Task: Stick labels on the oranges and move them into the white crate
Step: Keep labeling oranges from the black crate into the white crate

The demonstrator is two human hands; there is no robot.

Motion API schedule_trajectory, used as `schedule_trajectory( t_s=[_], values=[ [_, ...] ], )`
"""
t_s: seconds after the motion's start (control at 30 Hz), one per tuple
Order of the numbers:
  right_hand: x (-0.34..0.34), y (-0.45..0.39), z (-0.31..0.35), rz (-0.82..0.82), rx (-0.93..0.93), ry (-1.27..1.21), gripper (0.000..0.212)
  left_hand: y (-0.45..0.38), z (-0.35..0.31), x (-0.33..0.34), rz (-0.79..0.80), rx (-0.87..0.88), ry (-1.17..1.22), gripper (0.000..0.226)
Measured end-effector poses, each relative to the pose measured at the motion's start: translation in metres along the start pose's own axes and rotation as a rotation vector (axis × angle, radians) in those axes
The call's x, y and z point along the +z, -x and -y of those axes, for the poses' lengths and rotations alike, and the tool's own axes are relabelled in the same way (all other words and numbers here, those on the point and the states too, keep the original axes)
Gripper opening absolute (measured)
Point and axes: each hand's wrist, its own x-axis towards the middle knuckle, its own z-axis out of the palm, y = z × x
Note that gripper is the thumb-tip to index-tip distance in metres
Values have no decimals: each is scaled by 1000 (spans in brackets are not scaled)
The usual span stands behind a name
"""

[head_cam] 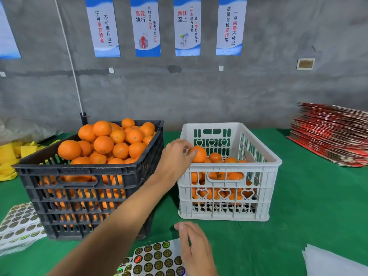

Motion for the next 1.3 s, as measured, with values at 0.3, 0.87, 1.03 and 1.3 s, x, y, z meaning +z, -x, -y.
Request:
schedule_trajectory(
  t_s=[0.3,0.87,1.03,1.3],
  values=[
    [4,1,1,-1,-38,-11,49,-8,43,-102,-187,18,-154,14],
    [12,-2,-5,-107,-48,-120,37,-21,158,-196,641,-740,-877,58],
    [15,-4,-7,-85,-47,-116,37,-21,164,-184,552,-627,-875,44],
    [13,-2,-4,-99,-24,-75,34,2,130,-171,-121,-199,-73,48]
  ],
)
